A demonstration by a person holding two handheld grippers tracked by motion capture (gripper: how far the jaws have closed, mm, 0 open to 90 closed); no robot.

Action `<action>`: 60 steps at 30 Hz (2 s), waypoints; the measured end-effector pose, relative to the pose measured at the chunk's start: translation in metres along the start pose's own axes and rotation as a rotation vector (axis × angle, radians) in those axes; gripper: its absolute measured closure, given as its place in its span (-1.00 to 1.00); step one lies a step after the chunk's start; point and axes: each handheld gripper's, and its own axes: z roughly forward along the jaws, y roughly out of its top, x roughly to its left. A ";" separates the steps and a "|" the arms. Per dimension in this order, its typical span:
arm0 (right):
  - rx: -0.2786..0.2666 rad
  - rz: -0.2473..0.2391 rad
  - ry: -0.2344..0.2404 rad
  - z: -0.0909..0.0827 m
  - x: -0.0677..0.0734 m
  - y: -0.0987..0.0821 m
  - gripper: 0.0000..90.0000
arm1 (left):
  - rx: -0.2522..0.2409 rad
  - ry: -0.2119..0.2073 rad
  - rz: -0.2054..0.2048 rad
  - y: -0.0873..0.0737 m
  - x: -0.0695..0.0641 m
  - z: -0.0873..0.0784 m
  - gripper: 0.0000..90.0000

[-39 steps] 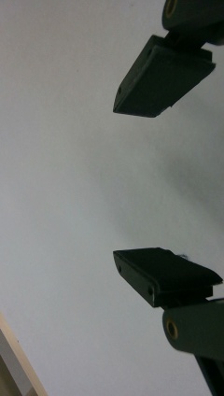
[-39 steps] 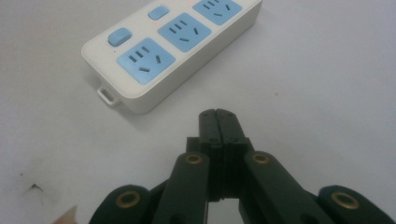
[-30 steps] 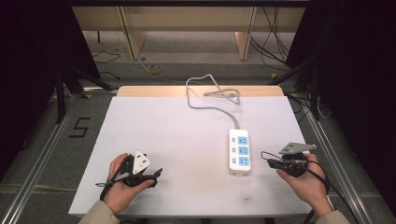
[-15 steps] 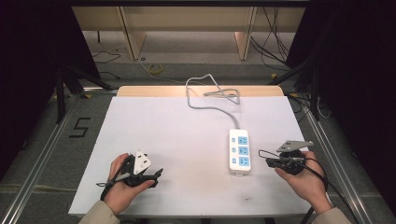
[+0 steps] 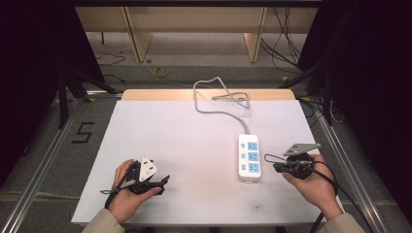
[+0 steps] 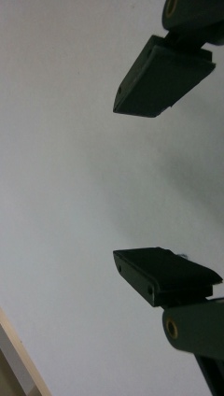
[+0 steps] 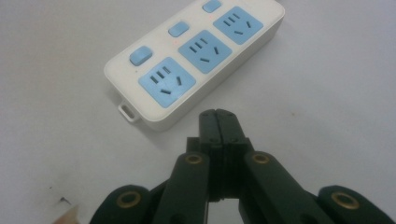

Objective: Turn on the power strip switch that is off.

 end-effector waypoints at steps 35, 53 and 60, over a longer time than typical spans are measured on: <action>0.055 -0.026 0.025 0.002 0.007 0.019 1.00 | -0.006 -0.001 0.003 0.001 -0.002 0.001 -0.45; 0.091 -0.025 0.041 0.002 0.006 0.026 1.00 | -0.002 0.002 0.006 0.001 -0.002 0.001 -0.45; 0.106 -0.039 0.047 0.004 0.008 0.031 1.00 | -0.002 0.002 0.007 0.001 -0.003 0.001 -0.45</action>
